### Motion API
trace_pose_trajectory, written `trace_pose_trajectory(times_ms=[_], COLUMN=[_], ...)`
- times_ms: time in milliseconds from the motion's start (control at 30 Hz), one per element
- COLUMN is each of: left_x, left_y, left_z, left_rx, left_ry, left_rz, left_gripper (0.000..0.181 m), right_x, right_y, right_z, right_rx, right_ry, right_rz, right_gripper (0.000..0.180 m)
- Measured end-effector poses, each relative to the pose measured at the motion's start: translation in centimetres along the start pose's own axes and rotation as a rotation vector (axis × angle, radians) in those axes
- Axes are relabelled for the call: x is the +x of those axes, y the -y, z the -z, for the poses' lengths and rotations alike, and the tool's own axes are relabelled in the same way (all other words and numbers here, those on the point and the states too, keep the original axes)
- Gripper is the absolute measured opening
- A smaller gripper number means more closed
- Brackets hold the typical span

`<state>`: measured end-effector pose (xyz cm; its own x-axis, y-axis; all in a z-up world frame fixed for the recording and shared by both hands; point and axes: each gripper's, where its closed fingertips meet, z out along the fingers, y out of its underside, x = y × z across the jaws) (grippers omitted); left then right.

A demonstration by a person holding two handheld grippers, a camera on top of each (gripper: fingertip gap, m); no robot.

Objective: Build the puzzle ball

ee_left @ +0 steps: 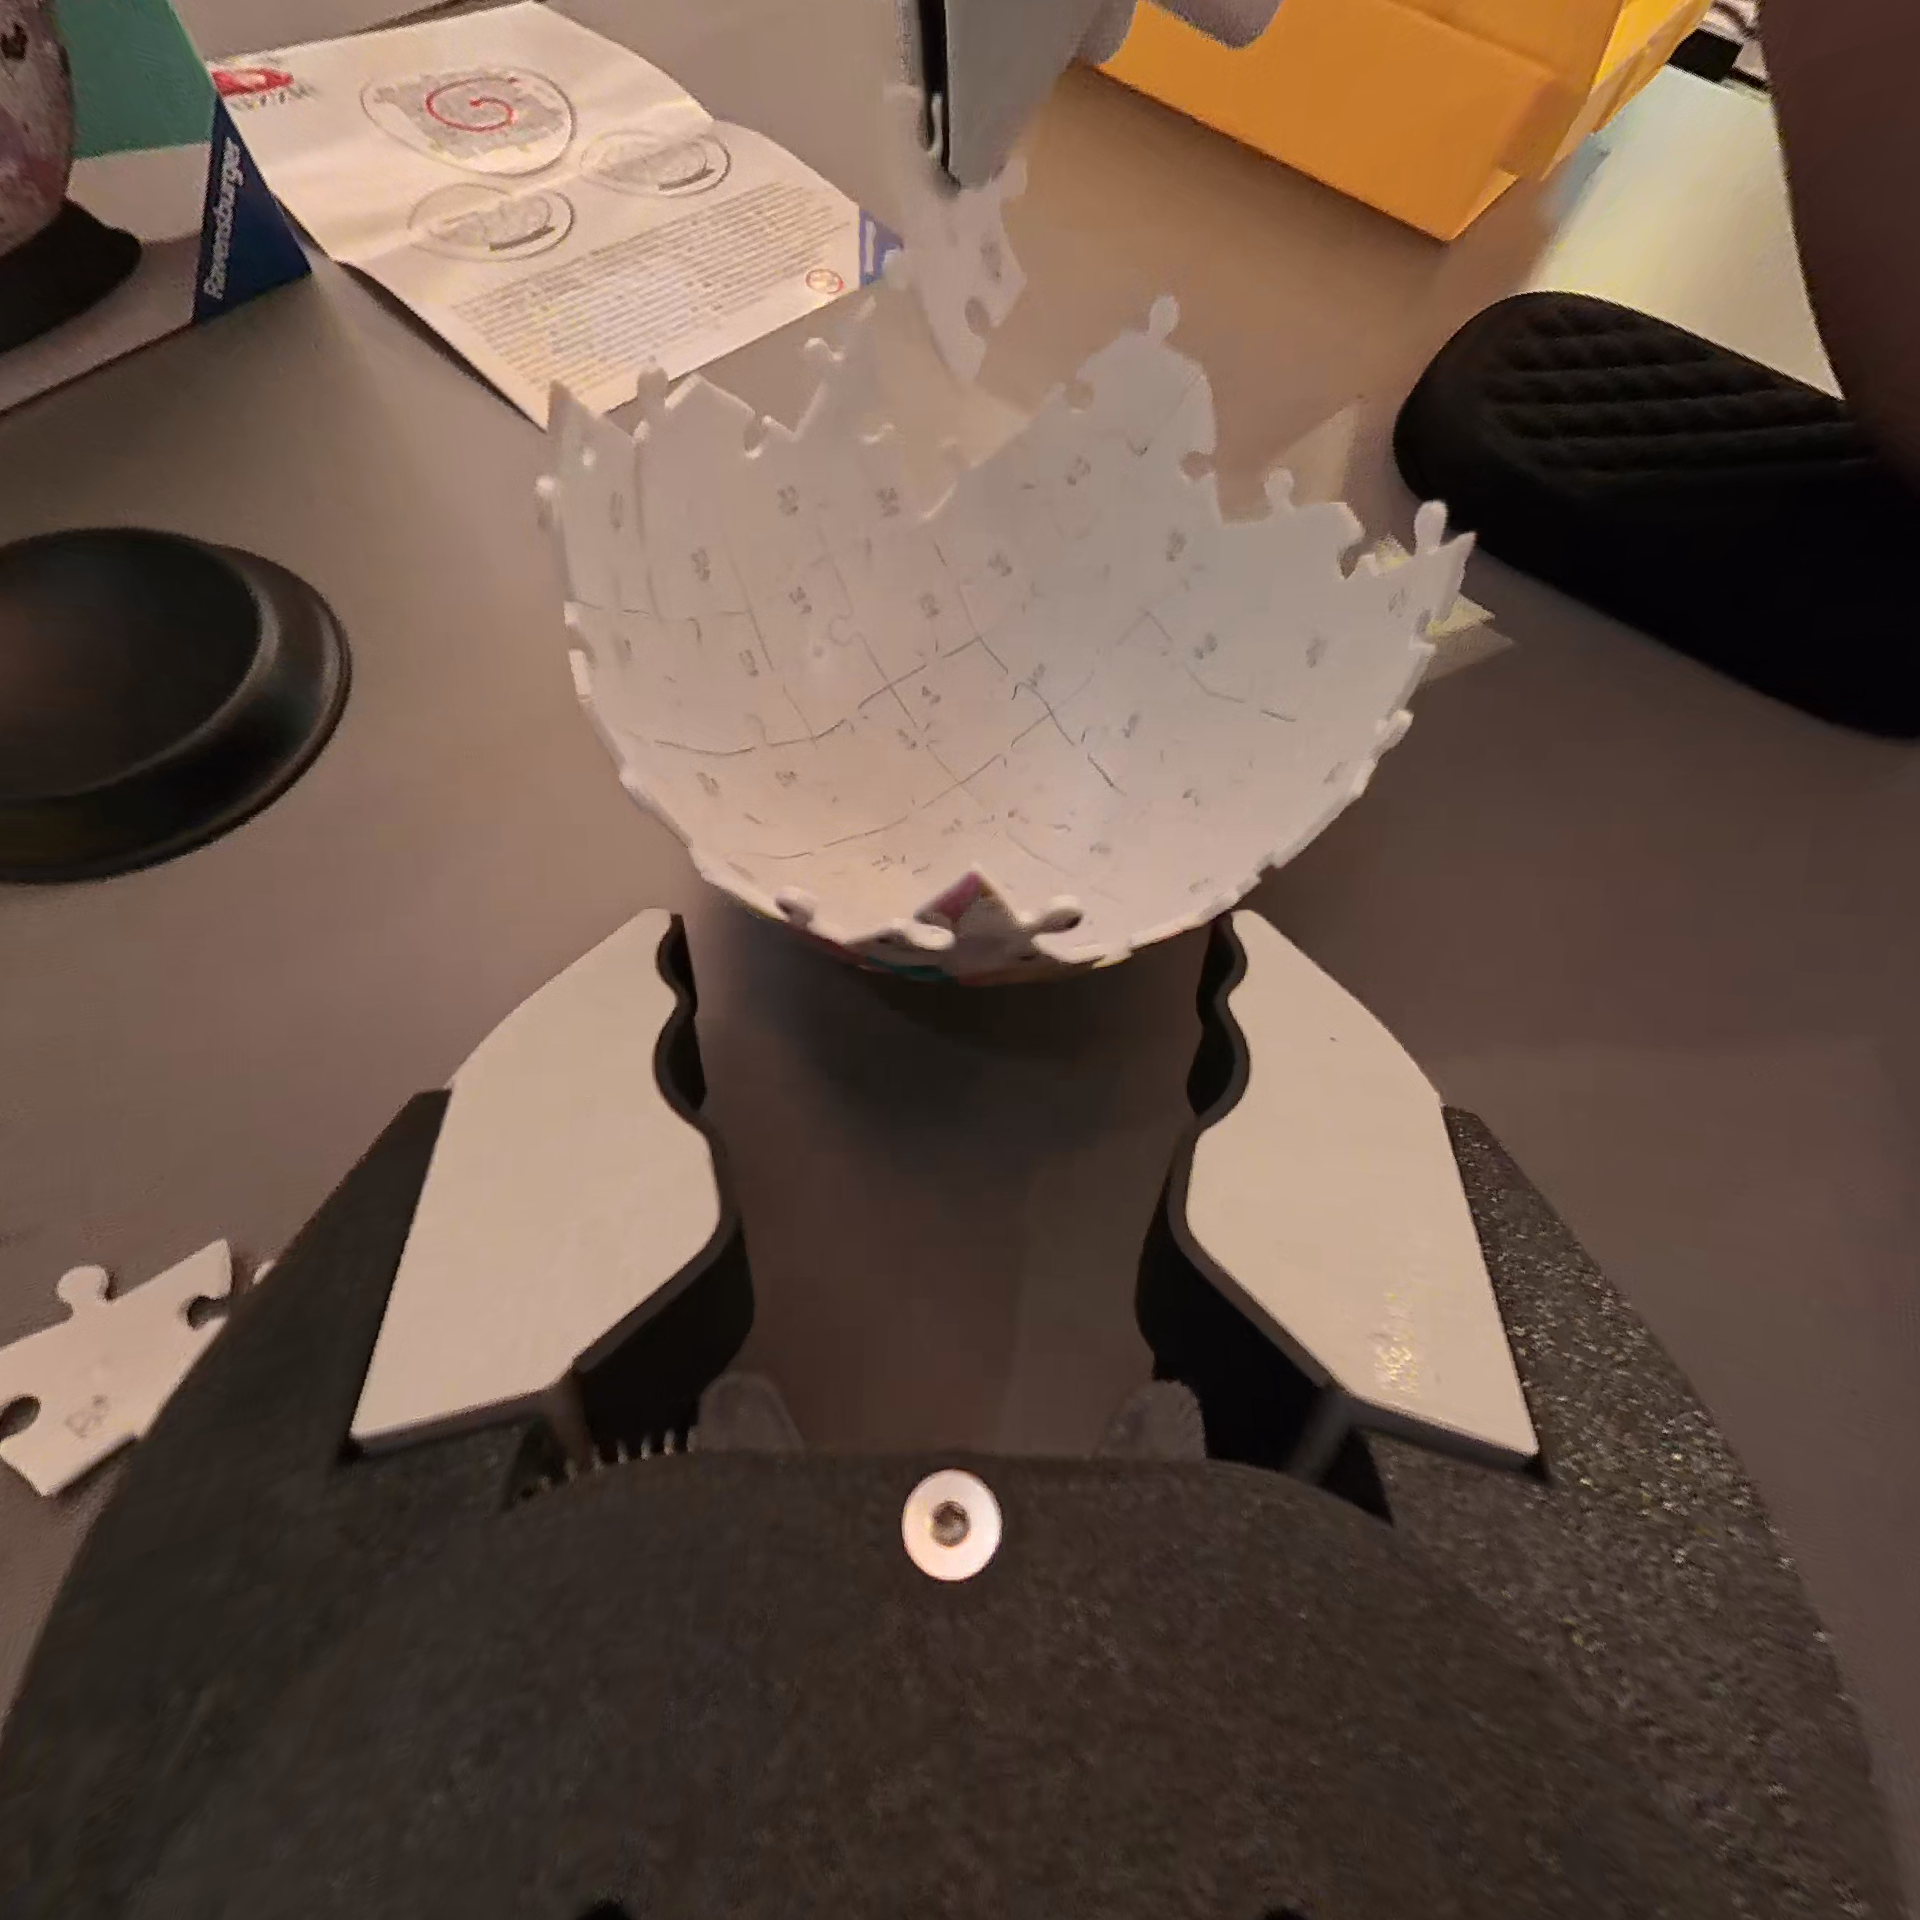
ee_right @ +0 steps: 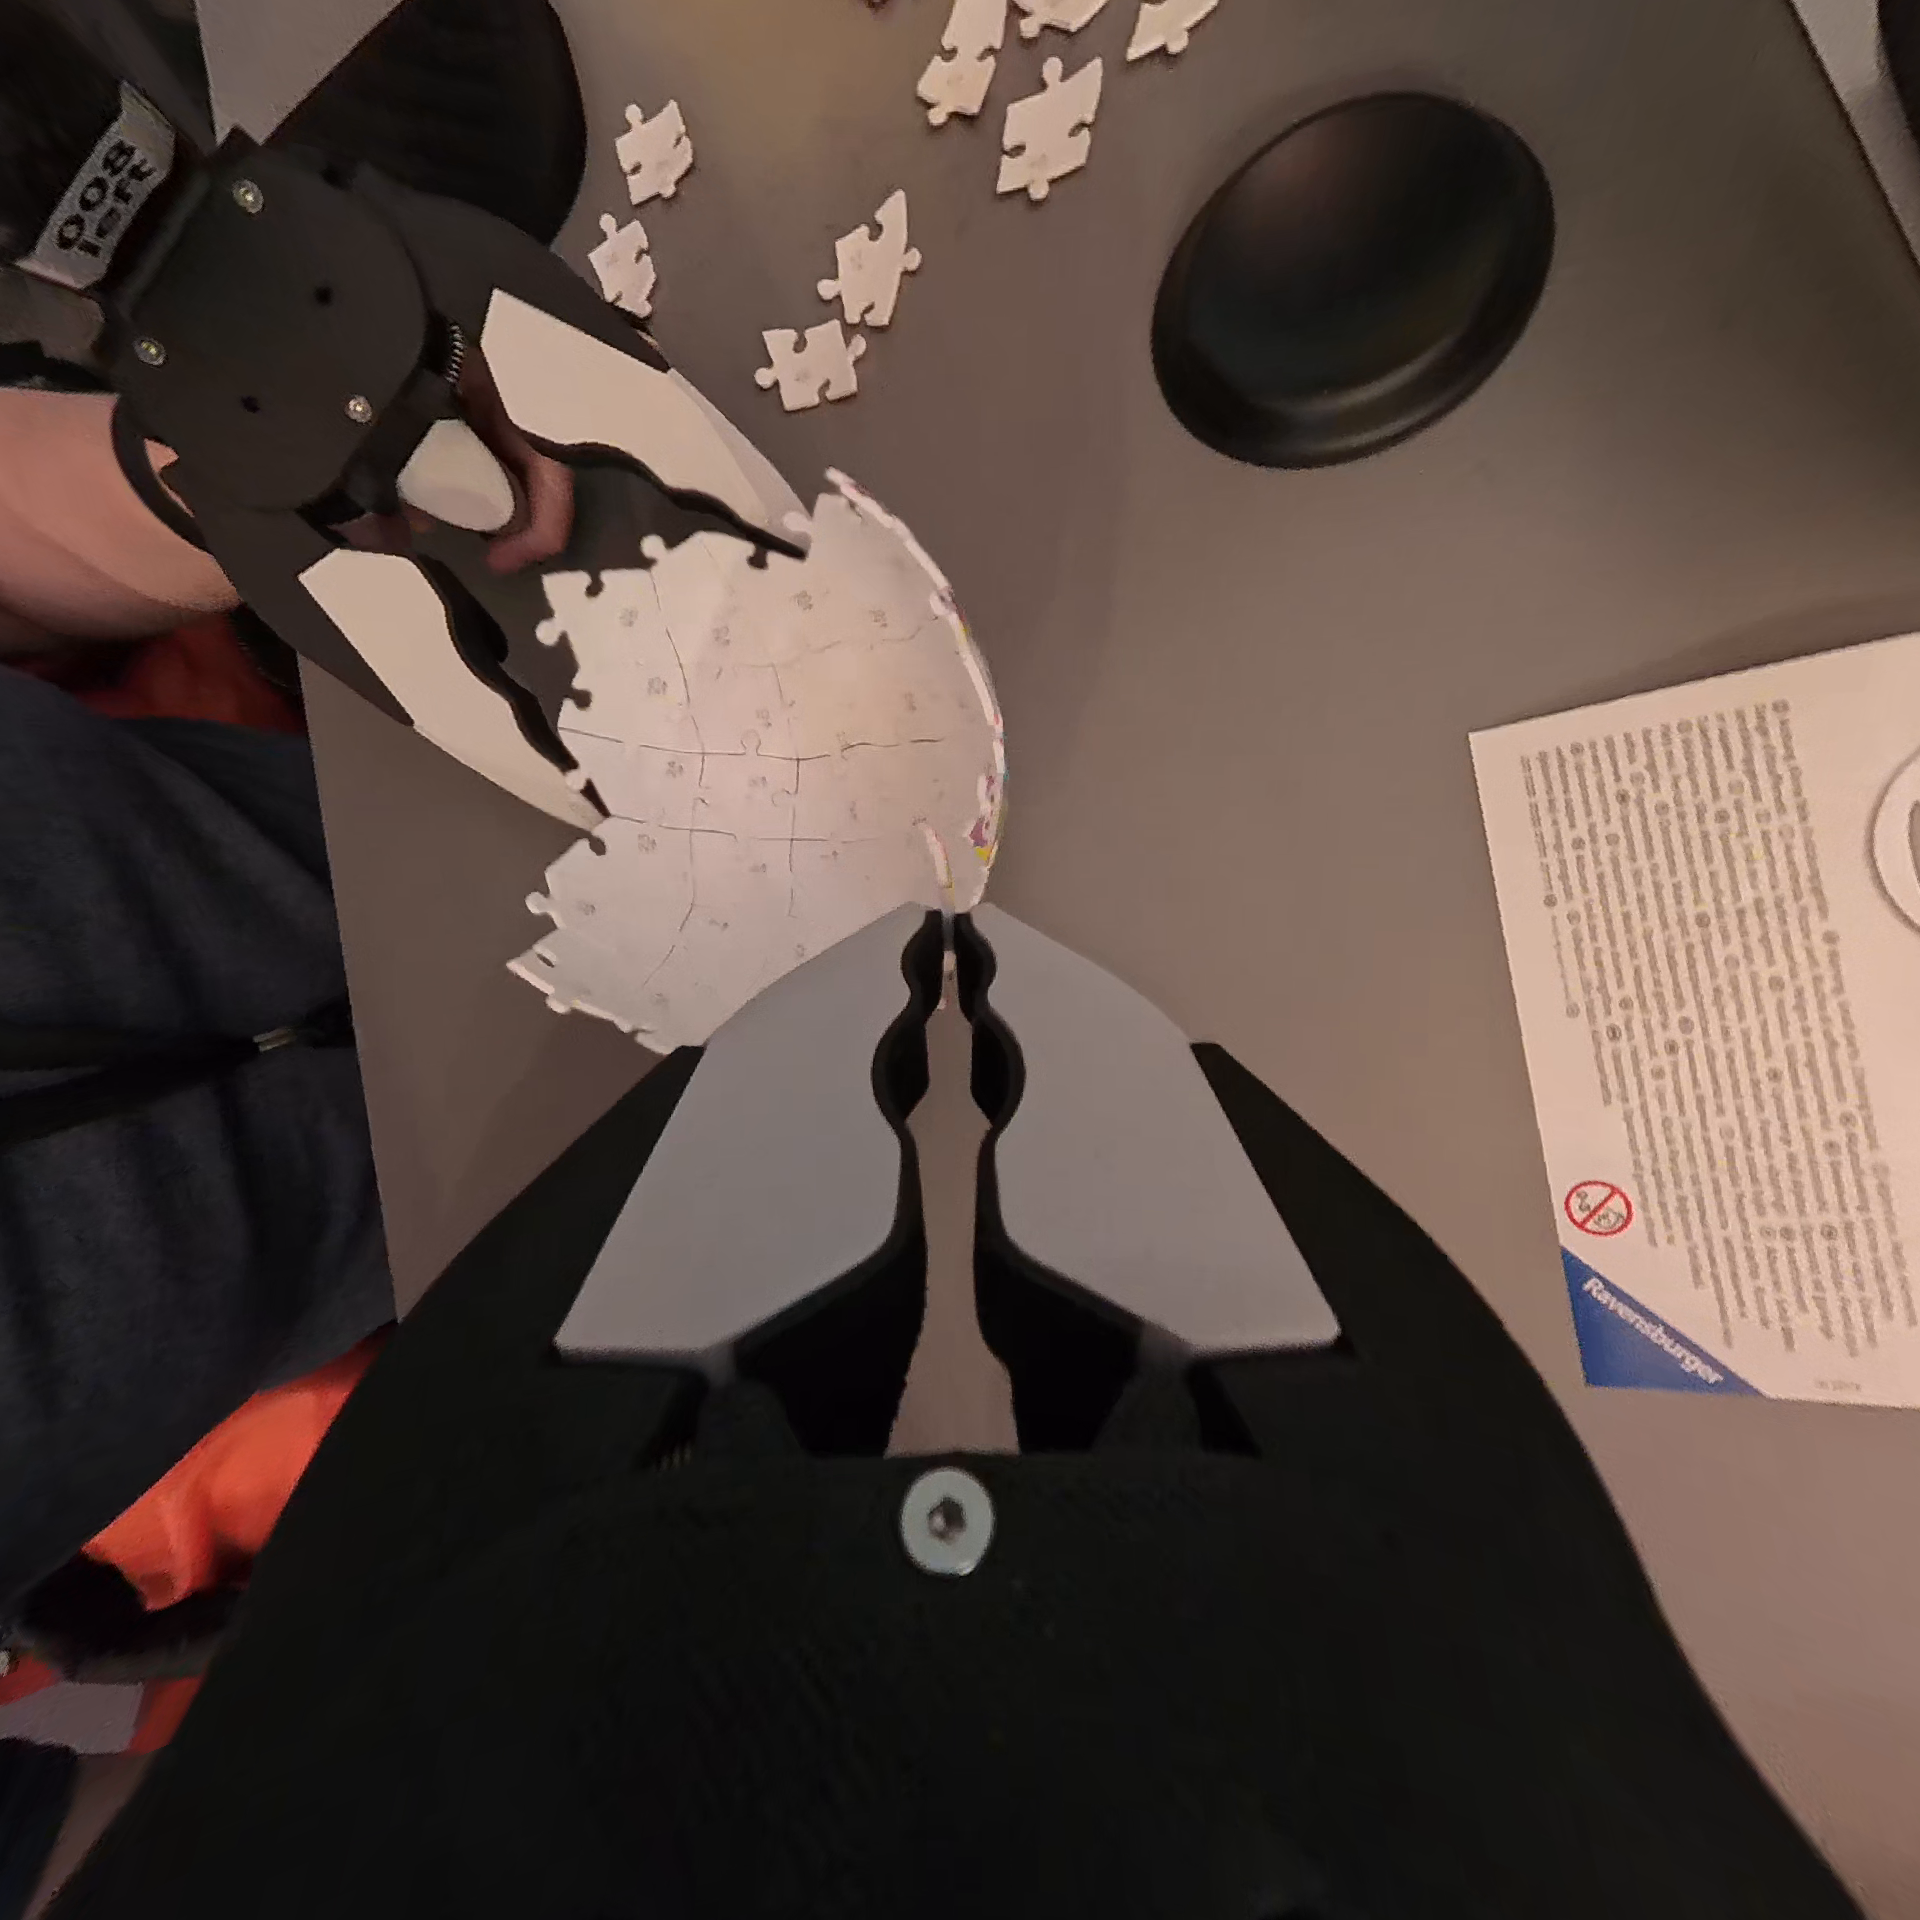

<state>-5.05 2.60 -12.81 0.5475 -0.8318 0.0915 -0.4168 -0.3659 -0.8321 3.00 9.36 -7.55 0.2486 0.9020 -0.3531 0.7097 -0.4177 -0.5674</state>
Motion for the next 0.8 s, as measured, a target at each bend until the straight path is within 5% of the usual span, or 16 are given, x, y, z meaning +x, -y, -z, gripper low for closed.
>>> trace_pose_trajectory(times_ms=[800], left_x=[-0.3], left_y=[2.2], left_z=[-1.1], left_rx=[0.092], left_ry=[0.102], left_rz=[-0.104], left_gripper=[0.089], right_x=[2.4], right_y=[-2.0], right_z=[-1.9], right_rx=[0.018], right_ry=[-0.030], right_rz=[-0.133], right_gripper=[0.003])
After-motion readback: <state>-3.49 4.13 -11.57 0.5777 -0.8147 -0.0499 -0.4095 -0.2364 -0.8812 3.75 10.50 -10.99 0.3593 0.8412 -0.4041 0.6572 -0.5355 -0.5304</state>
